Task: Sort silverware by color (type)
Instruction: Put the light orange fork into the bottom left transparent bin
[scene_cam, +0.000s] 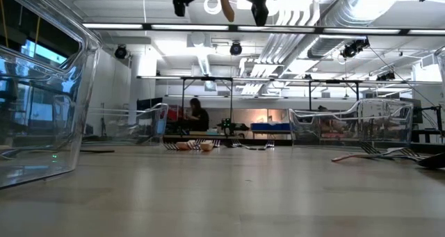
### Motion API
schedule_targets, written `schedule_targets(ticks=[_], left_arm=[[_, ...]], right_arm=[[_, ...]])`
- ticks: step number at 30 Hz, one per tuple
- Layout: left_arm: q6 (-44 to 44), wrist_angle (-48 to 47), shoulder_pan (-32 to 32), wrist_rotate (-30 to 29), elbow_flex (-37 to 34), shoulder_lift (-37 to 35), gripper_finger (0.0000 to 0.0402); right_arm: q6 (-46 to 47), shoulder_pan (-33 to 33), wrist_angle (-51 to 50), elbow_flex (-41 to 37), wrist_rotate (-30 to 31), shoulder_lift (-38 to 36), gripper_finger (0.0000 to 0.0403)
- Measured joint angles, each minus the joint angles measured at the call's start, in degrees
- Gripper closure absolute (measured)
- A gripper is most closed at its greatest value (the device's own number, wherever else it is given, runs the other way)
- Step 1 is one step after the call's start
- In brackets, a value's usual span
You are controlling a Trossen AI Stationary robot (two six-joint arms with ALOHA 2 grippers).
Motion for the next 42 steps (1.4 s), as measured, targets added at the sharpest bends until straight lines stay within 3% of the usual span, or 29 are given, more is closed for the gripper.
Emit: schedule_targets(ticks=[4, 7, 10, 14, 16, 20, 32, 42], left_arm=[[0.8, 4.5, 0.0, 0.0, 0.0, 1.6, 0.0179], [1.0, 4.8, 0.0, -0.3, 0.0, 1.6, 0.0206], [0.9, 3.7, 0.0, -0.5, 0.0, 1.6, 0.0261], [1.3, 3.5, 0.0, -1.4, 0.0, 1.6, 0.0364], [0.9, 3.5, 0.0, -2.0, 0.0, 1.6, 0.0385], [1.1, 3.5, 0.0, -2.3, 0.0, 1.6, 0.038], [2.0, 3.2, 0.1, -2.7, 0.0, 1.6, 0.039], [3.4, -6.8, 0.0, -2.8, 0.0, -3.5, 0.039]], right_arm=[[0.0, 0.0, -0.7, 0.0, 0.0, 0.0, 0.0375], [-0.2, 0.0, -0.7, 0.0, 0.0, 0.0, 0.0375], [-0.2, 0.0, -0.8, 0.0, 0.0, 0.0, 0.0375], [-0.3, 0.0, -0.8, 0.0, 0.2, 0.0, 0.0374], [-1.0, 0.0, -0.9, 0.0, 0.0, 0.0, 0.0375], [-1.4, 0.0, -0.9, 0.0, 0.2, 0.0, 0.0367], [0.0, 0.0, -1.8, 0.0, -0.2, -0.1, 0.0273], [-2.7, -1.2, -18.6, 0.1, 0.5, -7.9, 0.017]])
